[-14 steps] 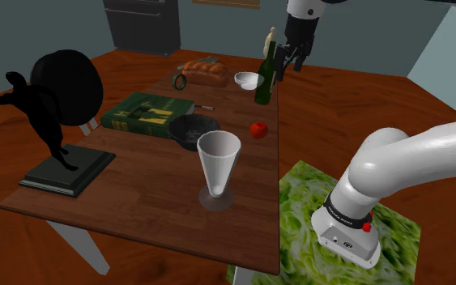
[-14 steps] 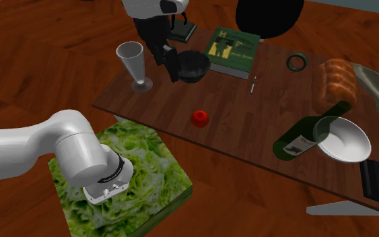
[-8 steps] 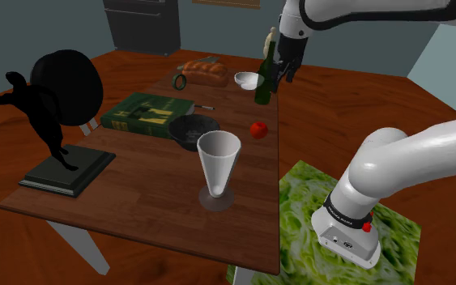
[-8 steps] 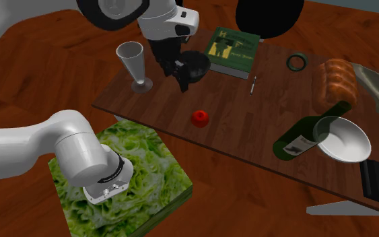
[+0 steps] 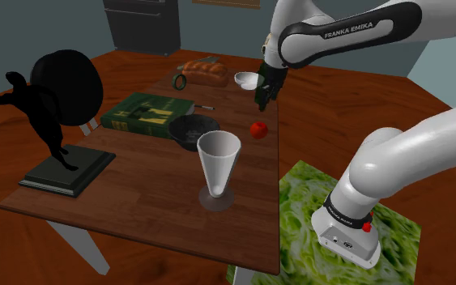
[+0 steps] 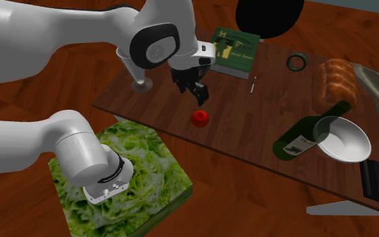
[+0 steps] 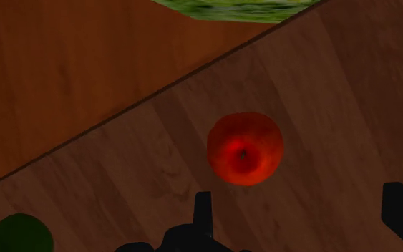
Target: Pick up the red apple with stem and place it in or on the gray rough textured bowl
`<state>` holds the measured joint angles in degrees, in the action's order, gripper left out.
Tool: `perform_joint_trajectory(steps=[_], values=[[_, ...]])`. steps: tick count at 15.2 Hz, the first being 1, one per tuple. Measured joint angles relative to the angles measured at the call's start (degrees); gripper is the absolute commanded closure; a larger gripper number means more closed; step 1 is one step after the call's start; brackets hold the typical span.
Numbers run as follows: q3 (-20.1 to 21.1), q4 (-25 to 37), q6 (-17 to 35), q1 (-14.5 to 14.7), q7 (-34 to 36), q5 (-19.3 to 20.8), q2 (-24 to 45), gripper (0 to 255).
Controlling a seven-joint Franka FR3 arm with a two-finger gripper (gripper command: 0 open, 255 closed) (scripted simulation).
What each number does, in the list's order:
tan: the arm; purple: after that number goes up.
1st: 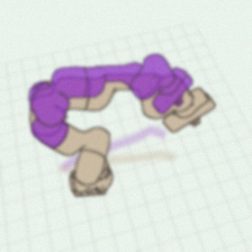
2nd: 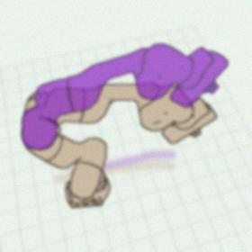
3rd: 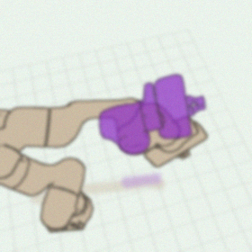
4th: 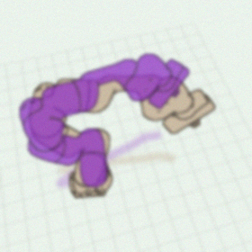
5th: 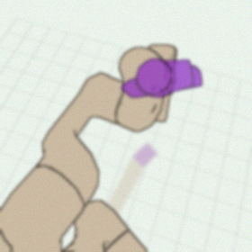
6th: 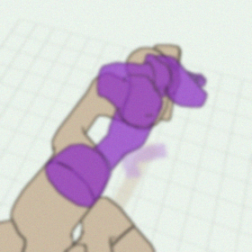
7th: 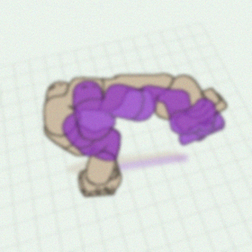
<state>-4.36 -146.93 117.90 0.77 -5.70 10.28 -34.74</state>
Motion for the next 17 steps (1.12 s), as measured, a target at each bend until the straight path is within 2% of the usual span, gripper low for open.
perform_joint_trajectory(steps=[8, 14, 17], values=[[-3.94, -2.68, 17.67, 0.85, -6.82, 1.59, 13.88, 0], [-4.60, -4.16, 24.02, 0.64, -6.99, 2.15, 18.59, 0], [-4.71, -4.43, 25.22, 0.57, -6.96, 2.27, 19.48, 0]])
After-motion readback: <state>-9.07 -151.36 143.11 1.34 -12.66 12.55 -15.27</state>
